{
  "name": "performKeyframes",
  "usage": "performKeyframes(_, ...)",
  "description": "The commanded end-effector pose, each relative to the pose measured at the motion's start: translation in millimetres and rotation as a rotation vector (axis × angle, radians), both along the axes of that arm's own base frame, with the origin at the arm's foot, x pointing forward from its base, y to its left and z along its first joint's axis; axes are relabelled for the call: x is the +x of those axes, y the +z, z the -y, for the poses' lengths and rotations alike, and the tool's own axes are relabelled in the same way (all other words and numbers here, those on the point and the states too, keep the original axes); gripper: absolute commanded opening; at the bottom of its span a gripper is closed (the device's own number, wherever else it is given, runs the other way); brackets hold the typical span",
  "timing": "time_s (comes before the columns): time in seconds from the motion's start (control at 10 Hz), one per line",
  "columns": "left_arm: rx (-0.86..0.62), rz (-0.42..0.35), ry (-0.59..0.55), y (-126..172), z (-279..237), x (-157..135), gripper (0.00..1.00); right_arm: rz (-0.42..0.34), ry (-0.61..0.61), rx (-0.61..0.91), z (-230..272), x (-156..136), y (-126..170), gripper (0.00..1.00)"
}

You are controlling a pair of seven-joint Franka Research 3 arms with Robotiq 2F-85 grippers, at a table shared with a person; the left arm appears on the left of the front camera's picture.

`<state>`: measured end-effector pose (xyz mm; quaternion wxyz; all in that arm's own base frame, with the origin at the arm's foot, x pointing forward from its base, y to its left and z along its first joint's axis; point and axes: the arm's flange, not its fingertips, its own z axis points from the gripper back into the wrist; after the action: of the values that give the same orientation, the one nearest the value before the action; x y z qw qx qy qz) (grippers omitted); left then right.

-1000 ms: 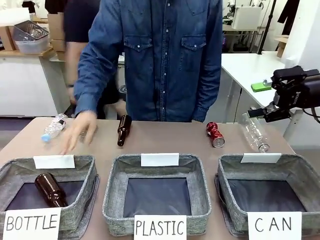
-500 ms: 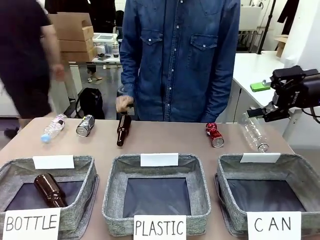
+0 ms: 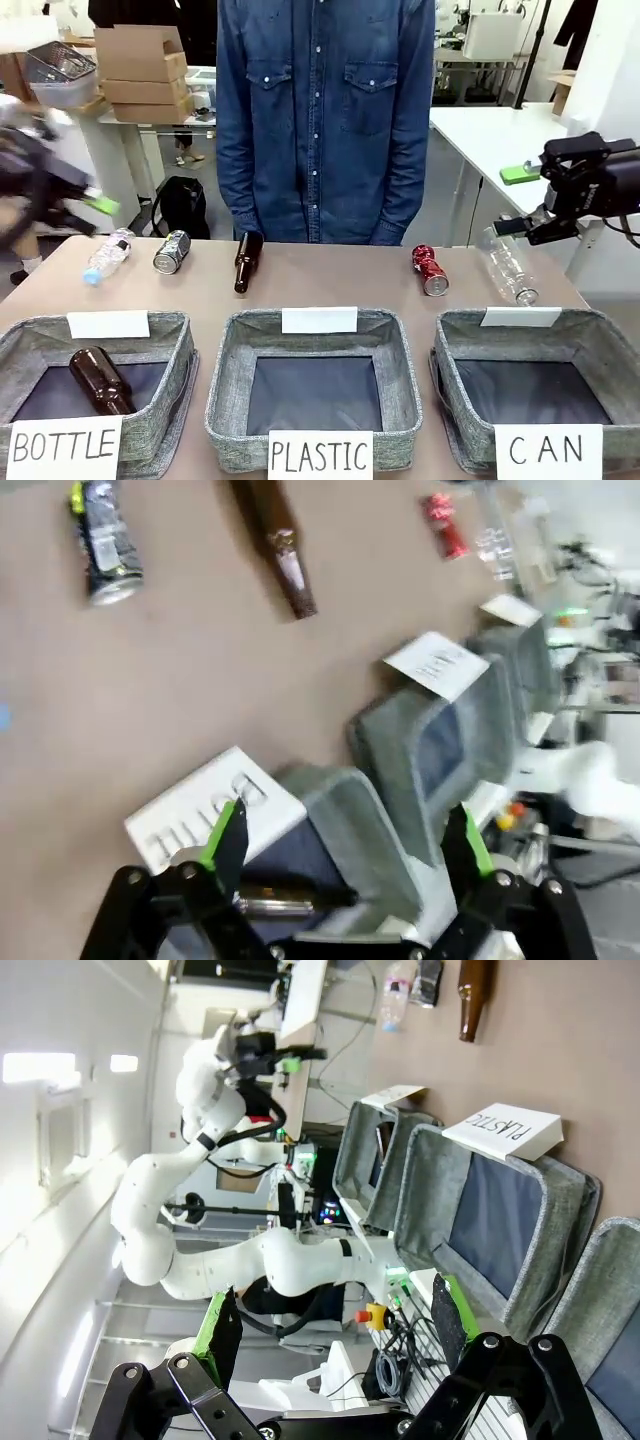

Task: Sort the can waste into the basket.
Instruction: Pick up the can waste from the table and place it in the right Fabric basket.

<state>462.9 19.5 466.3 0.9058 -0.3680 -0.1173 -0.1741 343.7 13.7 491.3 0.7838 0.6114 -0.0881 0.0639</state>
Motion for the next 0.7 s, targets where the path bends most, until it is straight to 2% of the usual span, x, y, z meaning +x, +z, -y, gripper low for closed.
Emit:
performKeyframes(0.0, 0.2, -0.047, 0.035, -28.2, 28.2, 31.9, 1.0, 0.031, -0.003, 0.026, -2.0, 2.3, -0.6, 1.0)
performKeyframes(0.1, 0.257, -0.042, 0.026, -41.1, 52.5, 47.4, 1.0, 0.031, -0.003, 0.026, -2.0, 2.3, -0.6, 1.0)
performKeyframes(0.2, 0.325, -0.006, 0.059, -56.3, 72.5, 65.1, 1.0, 0.031, -0.003, 0.026, -2.0, 2.3, -0.6, 1.0)
performKeyframes(0.3, 0.409, 0.041, 0.128, -71.0, 81.1, 83.7, 1.0, 0.031, -0.003, 0.026, -2.0, 2.3, -0.6, 1.0)
performKeyframes(0.4, 0.461, 0.05, 0.172, -83.0, 84.1, 98.1, 1.0, 0.031, -0.003, 0.026, -2.0, 2.3, -0.6, 1.0)
performKeyframes(0.6, 0.513, 0.067, 0.224, -89.0, 81.7, 114.0, 1.0, 0.031, -0.003, 0.026, -2.0, 2.3, -0.6, 1.0)
